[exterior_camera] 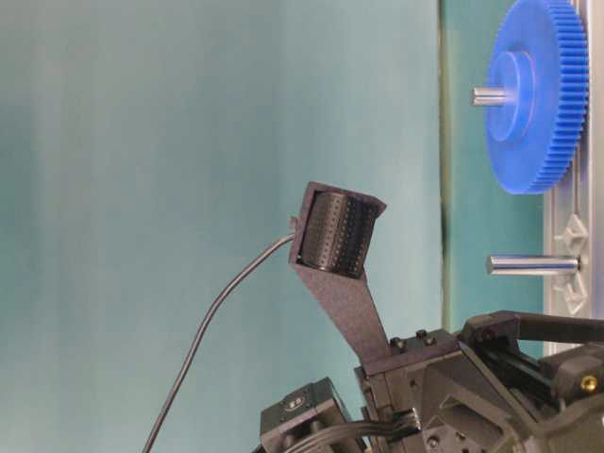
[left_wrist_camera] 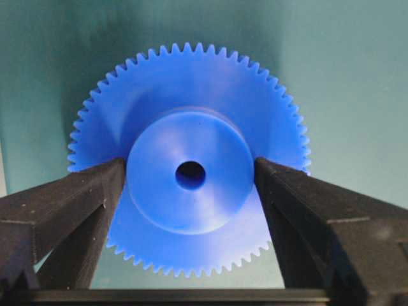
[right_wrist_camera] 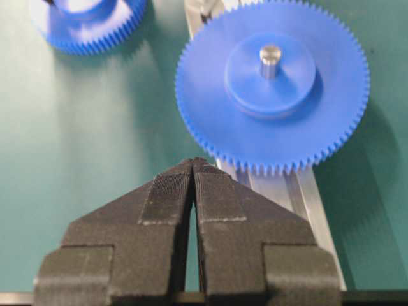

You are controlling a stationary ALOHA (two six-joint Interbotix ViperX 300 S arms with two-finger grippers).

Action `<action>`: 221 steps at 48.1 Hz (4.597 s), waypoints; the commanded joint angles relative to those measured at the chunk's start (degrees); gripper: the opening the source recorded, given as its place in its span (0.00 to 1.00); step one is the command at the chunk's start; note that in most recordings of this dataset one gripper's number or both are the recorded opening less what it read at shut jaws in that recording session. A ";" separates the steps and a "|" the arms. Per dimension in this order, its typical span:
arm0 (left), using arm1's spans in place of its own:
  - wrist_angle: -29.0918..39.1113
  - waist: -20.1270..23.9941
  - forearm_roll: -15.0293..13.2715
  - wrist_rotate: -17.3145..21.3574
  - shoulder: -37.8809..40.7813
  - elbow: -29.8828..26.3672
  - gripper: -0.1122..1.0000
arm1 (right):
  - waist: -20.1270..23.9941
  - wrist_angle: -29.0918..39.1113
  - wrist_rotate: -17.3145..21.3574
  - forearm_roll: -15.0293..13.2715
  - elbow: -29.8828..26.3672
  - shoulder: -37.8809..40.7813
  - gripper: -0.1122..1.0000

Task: Find the location of the shaft and insert the small gear.
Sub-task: 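Lift the small blue gear off the table with the left gripper, then carry the gear over the empty shaft beside the large gear, then align the gear's bore with the shaft tip, meshing with the large gear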

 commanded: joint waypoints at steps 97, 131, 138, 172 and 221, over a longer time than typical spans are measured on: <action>13.36 10.55 0.18 13.62 -14.41 -13.89 0.70 | -0.62 -2.20 2.90 0.09 2.81 -6.77 0.16; 12.13 11.25 0.26 15.21 -7.82 -10.90 0.70 | -0.79 -2.64 2.99 0.09 3.25 -6.77 0.16; 10.28 11.60 0.26 15.12 -6.59 -10.20 0.70 | -0.79 -2.64 2.99 0.09 3.34 -6.77 0.16; 11.78 14.94 0.26 15.21 -8.53 -6.86 0.70 | -0.79 -2.64 4.39 0.09 3.52 -7.03 0.16; 14.59 13.45 0.26 16.70 -7.47 -7.73 0.70 | -0.79 -3.96 5.19 -0.09 4.22 -7.21 0.16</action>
